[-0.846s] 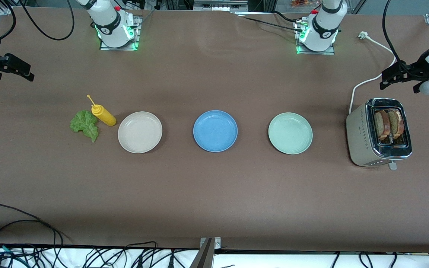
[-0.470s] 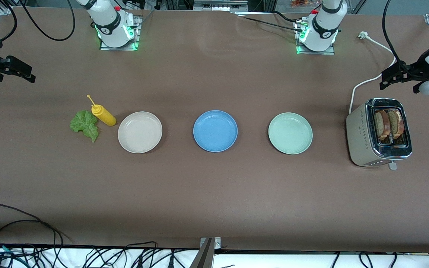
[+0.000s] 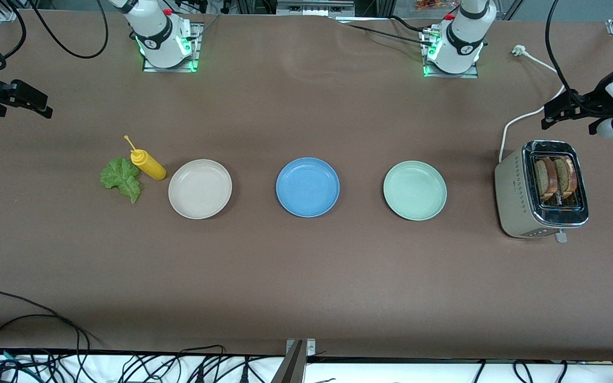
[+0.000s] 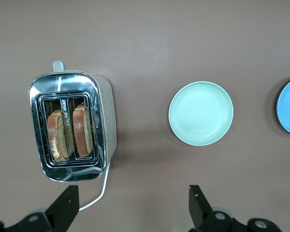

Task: Make sandwich in blue plate with both arms
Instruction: 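Move the left gripper toward the toaster, then lower the left gripper into the toaster and grasp a bread slice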

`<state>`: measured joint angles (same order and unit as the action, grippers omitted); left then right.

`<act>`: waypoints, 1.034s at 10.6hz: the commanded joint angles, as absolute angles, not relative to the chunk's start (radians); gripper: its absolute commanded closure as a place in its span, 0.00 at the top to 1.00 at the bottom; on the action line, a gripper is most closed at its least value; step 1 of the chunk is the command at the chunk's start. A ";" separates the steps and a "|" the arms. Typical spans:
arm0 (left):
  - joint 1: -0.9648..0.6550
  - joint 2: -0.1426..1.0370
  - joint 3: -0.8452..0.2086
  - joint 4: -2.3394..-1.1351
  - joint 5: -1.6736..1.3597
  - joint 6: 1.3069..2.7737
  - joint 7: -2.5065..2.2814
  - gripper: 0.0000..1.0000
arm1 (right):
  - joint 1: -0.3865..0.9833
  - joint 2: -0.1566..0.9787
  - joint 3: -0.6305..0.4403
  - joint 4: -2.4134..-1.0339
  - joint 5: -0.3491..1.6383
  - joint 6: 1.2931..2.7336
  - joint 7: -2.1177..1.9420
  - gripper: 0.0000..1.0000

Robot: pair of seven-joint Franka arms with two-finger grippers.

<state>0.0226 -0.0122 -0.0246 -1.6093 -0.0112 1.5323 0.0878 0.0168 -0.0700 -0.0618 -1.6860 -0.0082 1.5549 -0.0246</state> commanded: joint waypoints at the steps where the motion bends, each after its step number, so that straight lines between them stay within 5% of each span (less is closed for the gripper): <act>1: 0.057 0.008 -0.025 -1.628 -0.028 1.597 0.113 0.82 | 0.020 -0.066 -0.022 -1.661 -0.052 1.532 -0.020 1.00; 3: 0.093 0.050 -0.025 -1.628 -0.028 1.637 0.118 0.52 | 0.020 -0.077 -0.020 -1.663 -0.051 1.529 -0.021 1.00; 5: 0.107 0.110 -0.023 -1.629 -0.026 1.687 0.117 0.36 | 0.018 -0.078 -0.023 -1.663 -0.045 1.513 -0.020 1.00; 11: 0.112 0.199 -0.005 -1.781 0.057 1.920 0.118 0.36 | 0.018 -0.080 -0.028 -1.661 -0.043 1.508 -0.018 1.00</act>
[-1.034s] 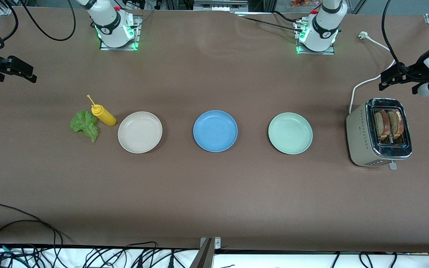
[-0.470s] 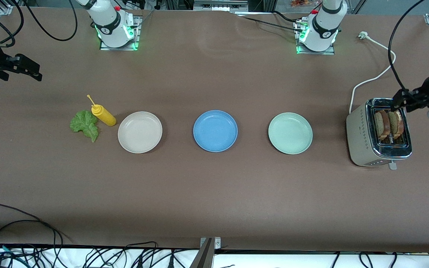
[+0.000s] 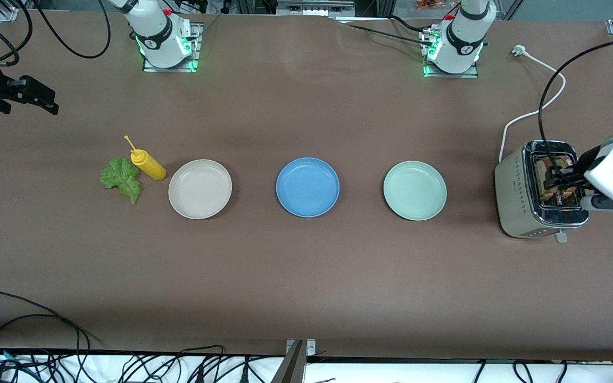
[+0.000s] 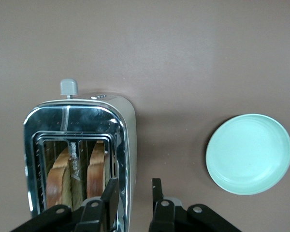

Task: Make sandwich in blue plate with both arms
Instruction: 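Lower the left gripper into the toaster and grasp a bread slice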

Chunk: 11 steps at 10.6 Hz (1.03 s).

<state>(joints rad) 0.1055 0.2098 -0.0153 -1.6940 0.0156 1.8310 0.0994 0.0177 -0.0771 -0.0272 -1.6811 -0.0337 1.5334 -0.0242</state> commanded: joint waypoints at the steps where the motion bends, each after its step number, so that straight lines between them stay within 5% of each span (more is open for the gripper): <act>1: 0.118 0.202 -0.003 -1.799 0.064 1.940 0.120 0.36 | 0.018 -0.080 -0.028 -1.661 -0.043 1.508 -0.018 1.00; 11: 0.147 0.219 0.006 -1.827 0.124 1.945 0.143 0.46 | 0.017 -0.077 -0.041 -1.661 -0.041 1.509 -0.018 1.00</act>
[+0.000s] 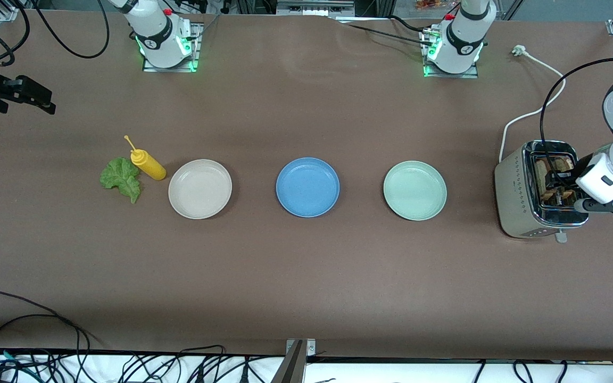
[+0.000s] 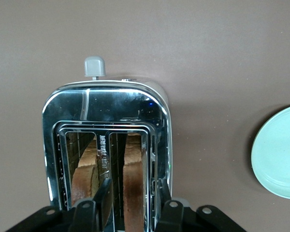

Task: Make sandwich in blue plate with both arms
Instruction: 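Lower the left gripper into the toaster and grasp a bread slice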

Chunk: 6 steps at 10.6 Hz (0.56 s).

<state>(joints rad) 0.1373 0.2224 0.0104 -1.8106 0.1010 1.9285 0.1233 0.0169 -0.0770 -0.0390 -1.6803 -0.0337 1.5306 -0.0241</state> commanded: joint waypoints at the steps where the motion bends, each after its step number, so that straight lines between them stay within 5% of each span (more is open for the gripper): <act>1: 0.147 0.219 0.006 -1.832 0.130 1.945 0.143 0.46 | 0.017 -0.077 -0.041 -1.663 -0.041 1.509 -0.018 1.00; 6: 0.146 0.222 0.006 -1.853 0.132 1.945 0.143 0.47 | 0.017 -0.074 -0.040 -1.660 -0.043 1.509 -0.020 1.00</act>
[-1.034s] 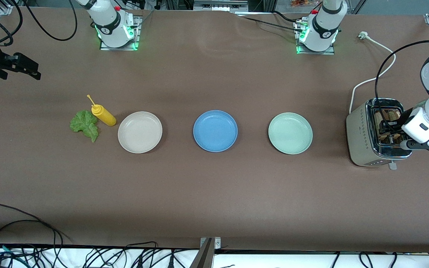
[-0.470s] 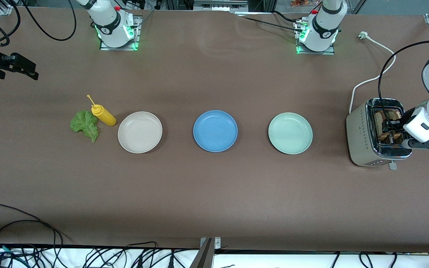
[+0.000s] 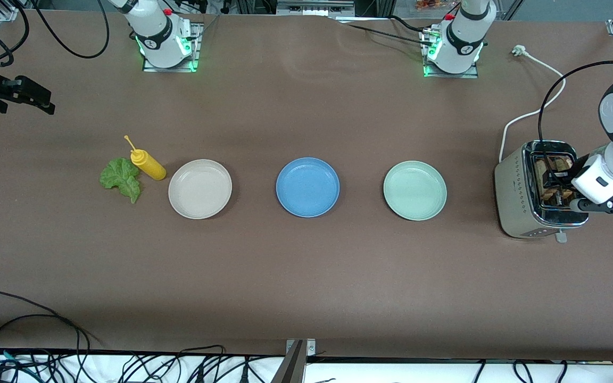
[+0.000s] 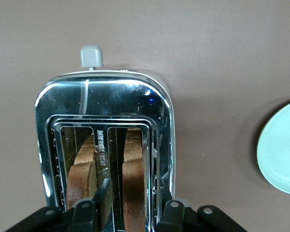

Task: Make sandwich in blue plate with both arms
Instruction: 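Lower the left gripper into the toaster and grasp a bread slice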

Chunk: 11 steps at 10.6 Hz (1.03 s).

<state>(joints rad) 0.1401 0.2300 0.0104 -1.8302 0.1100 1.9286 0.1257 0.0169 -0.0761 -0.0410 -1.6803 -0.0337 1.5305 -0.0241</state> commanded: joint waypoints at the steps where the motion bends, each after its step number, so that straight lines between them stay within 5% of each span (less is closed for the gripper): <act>1: 0.146 0.227 0.006 -1.853 0.144 1.945 0.143 0.47 | 0.017 -0.072 -0.040 -1.660 -0.041 1.509 -0.020 1.00; 4: 0.149 0.242 0.006 -1.853 0.152 1.945 0.144 0.45 | 0.017 -0.071 -0.040 -1.658 -0.043 1.509 -0.018 1.00; 9: 0.144 0.256 0.006 -1.845 0.172 1.942 0.143 0.00 | 0.018 -0.072 -0.035 -1.657 -0.044 1.508 -0.020 1.00; 11: 0.138 0.256 0.005 -1.835 0.172 1.936 0.141 0.00 | 0.020 -0.071 -0.034 -1.657 -0.044 1.508 -0.020 1.00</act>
